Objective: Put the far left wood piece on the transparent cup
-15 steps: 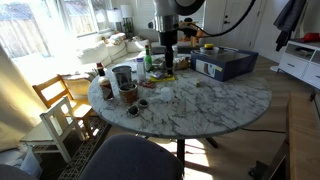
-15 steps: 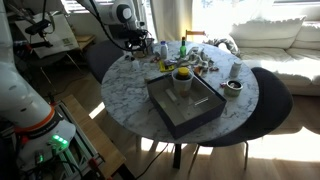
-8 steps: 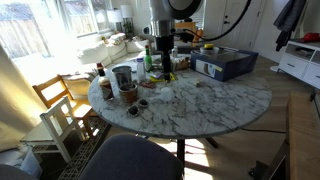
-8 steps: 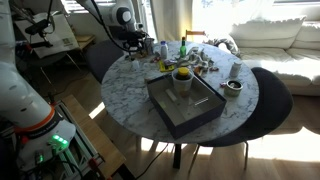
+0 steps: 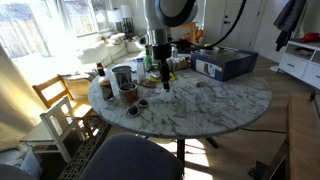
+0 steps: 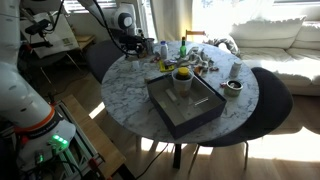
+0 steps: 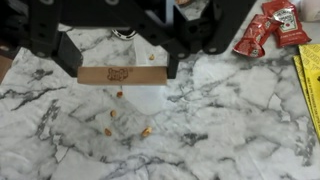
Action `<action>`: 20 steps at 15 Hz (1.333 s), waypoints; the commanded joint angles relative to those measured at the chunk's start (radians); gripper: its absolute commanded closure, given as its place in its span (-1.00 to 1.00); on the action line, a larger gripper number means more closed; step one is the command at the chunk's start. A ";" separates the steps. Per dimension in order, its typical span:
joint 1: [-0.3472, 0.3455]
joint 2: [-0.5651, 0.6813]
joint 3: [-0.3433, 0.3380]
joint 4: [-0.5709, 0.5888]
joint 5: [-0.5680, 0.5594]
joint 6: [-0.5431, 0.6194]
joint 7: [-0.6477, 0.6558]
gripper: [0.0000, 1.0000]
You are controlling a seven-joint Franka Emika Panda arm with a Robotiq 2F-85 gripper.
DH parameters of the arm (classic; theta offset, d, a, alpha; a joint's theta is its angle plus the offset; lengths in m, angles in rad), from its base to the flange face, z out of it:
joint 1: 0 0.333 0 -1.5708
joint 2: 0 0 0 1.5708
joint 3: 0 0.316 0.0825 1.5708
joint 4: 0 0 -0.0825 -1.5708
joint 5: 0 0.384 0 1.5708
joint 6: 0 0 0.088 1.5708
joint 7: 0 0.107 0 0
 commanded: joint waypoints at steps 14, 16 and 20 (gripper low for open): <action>0.013 0.087 -0.021 0.113 -0.020 -0.075 0.016 -0.18; 0.016 0.095 -0.022 0.126 -0.021 -0.091 0.020 -0.18; 0.026 0.106 -0.021 0.153 -0.026 -0.156 0.020 -0.18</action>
